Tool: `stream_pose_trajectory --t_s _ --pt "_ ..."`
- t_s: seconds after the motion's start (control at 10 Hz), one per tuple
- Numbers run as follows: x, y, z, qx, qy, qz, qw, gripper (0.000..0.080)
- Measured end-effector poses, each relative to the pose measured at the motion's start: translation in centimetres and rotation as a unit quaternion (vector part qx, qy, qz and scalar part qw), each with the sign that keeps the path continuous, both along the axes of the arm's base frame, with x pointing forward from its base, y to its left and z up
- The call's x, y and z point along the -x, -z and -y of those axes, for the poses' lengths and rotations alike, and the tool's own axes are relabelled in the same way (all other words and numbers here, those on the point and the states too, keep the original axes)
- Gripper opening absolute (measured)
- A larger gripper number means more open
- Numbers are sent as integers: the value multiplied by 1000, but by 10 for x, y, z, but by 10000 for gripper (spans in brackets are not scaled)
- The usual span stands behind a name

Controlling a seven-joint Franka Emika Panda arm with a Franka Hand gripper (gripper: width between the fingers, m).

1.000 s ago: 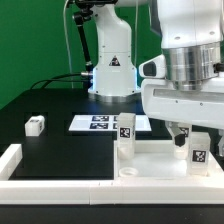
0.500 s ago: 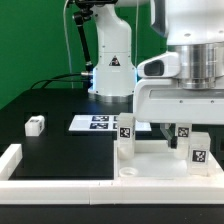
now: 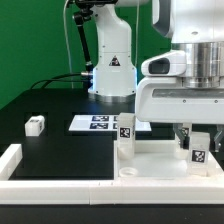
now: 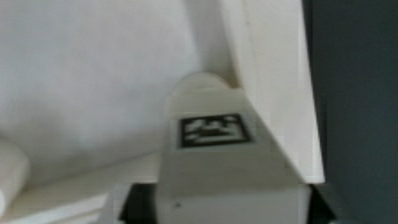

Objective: Assemble square table

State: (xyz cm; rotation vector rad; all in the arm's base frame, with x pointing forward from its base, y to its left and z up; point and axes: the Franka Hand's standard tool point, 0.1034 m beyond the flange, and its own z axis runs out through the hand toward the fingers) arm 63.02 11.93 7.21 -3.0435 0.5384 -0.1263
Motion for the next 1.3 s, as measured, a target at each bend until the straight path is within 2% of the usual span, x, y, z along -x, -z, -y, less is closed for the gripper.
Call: stream_pose_trajectory --t_s 0.2,0.4,0.6,0.9,1.0,1.1,1.2,1.3 --pt "0 0 1 -7 76 -3 997 288" --pt "1 -2 4 -23 214 -17 976 289" --pt "2 0 5 -57 400 -38 914 289" --pt "0 0 5 -71 528 -65 844 290" --pt "0 0 5 -71 546 -66 832 290" --pt "0 0 5 -71 542 -66 835 311" --pt "0 0 4 -66 501 -61 861 311" --pt "-1 -1 -1 -59 441 -48 894 497"
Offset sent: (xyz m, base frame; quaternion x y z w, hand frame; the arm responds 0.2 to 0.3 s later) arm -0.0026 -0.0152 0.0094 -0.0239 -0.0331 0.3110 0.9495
